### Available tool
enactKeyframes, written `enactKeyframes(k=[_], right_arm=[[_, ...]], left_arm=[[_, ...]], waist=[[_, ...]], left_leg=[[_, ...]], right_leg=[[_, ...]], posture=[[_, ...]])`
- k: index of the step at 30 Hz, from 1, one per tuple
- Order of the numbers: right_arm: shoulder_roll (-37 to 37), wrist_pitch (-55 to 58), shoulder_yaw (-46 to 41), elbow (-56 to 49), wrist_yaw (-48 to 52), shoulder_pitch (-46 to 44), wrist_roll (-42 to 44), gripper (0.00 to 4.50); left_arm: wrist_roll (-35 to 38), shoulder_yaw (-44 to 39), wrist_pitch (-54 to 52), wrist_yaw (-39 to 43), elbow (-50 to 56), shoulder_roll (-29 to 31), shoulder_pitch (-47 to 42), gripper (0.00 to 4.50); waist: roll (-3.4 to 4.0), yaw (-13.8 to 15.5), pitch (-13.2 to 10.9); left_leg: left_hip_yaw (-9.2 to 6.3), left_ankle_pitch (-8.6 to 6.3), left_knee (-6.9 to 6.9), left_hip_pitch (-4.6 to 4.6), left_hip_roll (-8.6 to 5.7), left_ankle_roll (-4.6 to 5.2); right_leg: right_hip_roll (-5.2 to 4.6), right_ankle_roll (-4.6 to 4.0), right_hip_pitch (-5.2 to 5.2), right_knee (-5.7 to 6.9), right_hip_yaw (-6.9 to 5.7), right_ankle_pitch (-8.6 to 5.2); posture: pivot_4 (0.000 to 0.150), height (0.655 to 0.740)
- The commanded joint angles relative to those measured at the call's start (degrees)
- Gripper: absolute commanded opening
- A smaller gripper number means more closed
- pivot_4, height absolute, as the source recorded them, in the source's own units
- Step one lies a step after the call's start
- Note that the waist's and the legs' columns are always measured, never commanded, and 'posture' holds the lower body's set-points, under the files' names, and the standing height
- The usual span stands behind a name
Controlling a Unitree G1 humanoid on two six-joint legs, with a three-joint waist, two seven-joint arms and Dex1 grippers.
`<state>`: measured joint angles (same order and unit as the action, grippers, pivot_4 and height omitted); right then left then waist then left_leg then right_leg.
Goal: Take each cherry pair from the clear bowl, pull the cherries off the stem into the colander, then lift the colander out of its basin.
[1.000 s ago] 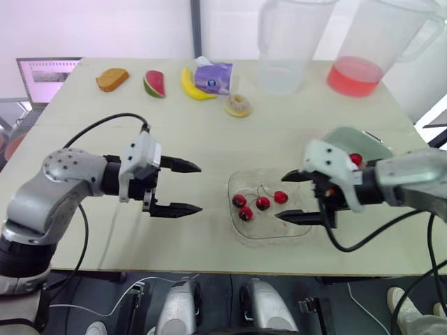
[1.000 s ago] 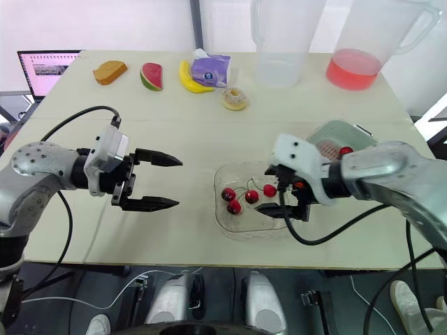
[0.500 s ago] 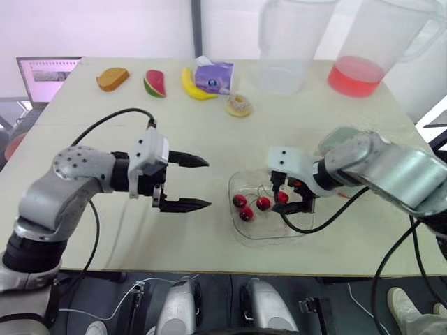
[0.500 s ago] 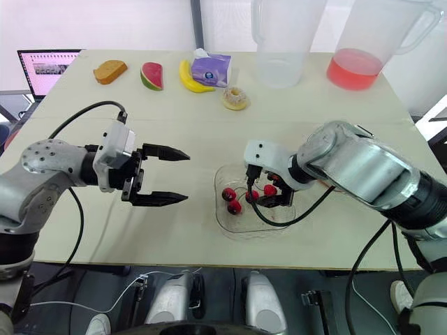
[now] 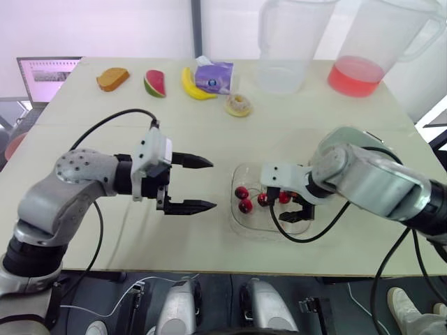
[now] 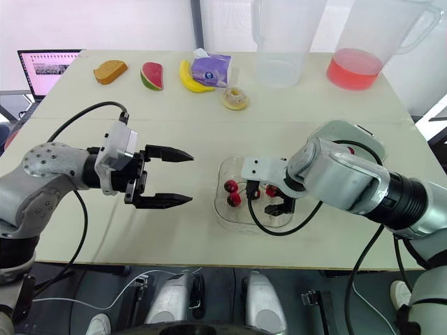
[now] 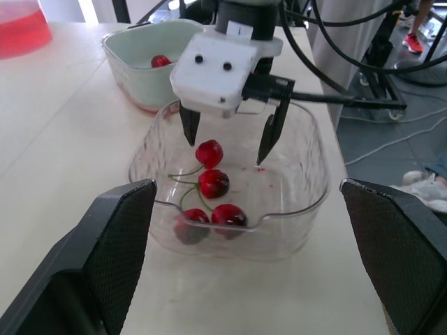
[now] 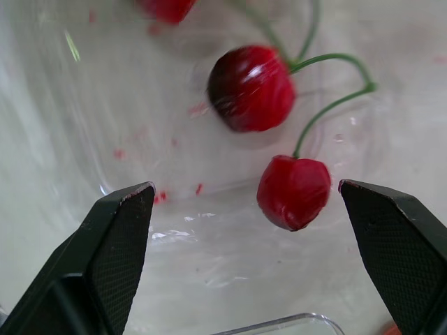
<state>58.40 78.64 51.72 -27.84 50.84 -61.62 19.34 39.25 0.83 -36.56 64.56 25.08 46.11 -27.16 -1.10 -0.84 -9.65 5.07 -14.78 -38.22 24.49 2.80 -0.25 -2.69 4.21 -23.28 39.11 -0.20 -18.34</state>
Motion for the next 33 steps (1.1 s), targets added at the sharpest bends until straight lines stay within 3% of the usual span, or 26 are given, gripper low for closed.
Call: enactKeyframes(k=[1,3,5,11,13,22,30,33], right_arm=[[-0.20,-0.66,0.94,0.52,0.38,-1.16,-2.68,4.50],[-0.52,-0.98,1.58,0.95,0.65,-1.22,-3.63,4.50],[-0.98,-1.26,2.08,1.48,0.86,-1.31,-4.54,3.93],[-2.15,-1.81,2.00,2.27,1.36,-1.00,-6.23,1.07],[-2.38,-1.99,2.06,2.26,1.61,-0.96,-6.73,0.63],[-2.03,-1.85,-4.12,0.05,3.36,-1.81,-6.06,0.55],[2.55,0.34,-20.72,-9.64,6.35,1.68,0.65,0.55],[3.08,-4.19,-26.67,-12.12,4.34,5.32,0.32,0.55]], left_arm=[[1.29,-1.92,-0.25,-0.38,1.85,0.74,0.01,4.42],[1.39,-1.94,-0.38,-0.44,1.92,0.79,0.06,4.42],[1.45,-1.96,-0.49,-0.49,1.90,0.83,0.09,4.50],[1.35,-1.77,-0.48,-0.39,1.48,0.80,-0.04,4.50],[1.31,-1.69,-0.50,-0.26,1.30,0.84,-0.08,4.50],[0.97,-1.43,-0.32,-0.07,0.57,0.67,-0.56,4.50],[0.60,-1.60,-0.17,0.09,-1.76,0.41,-2.28,4.50],[0.99,-1.42,-0.73,-0.33,-4.00,-0.56,-4.38,4.50]], waist=[[0.00,-0.03,0.00],[0.00,-0.02,0.00],[0.00,-0.02,0.00],[0.00,-0.02,0.00],[0.00,-0.03,0.00],[0.00,0.01,0.00],[0.00,0.05,0.00],[-0.01,0.13,0.00]], left_leg=[[0.00,0.00,0.00,0.00,0.00,0.00],[0.00,0.00,0.00,0.00,0.00,0.00],[0.00,0.00,0.00,0.00,0.00,0.00],[0.00,0.00,0.00,0.00,0.00,0.00],[0.00,0.00,0.00,0.00,0.00,0.00],[0.00,0.00,0.00,0.00,0.00,0.00],[-0.01,0.00,0.01,-0.01,0.01,0.00],[-0.01,0.00,0.00,-0.02,0.01,0.00]], right_leg=[[0.00,0.00,0.00,0.00,0.00,0.00],[0.01,0.00,0.00,0.00,0.00,0.00],[0.00,0.00,0.00,0.00,0.00,0.00],[0.01,0.00,0.00,0.00,0.00,0.00],[0.01,0.00,0.00,0.00,0.00,0.00],[0.01,0.00,-0.01,0.01,-0.01,0.00],[0.01,0.00,0.01,0.00,-0.01,0.00],[0.01,0.00,0.04,0.00,-0.01,0.00]], posture=[[0.150,0.7400],[0.150,0.7400],[0.150,0.7400],[0.150,0.7400],[0.150,0.7400],[0.150,0.7400],[0.150,0.7400],[0.150,0.7400]])
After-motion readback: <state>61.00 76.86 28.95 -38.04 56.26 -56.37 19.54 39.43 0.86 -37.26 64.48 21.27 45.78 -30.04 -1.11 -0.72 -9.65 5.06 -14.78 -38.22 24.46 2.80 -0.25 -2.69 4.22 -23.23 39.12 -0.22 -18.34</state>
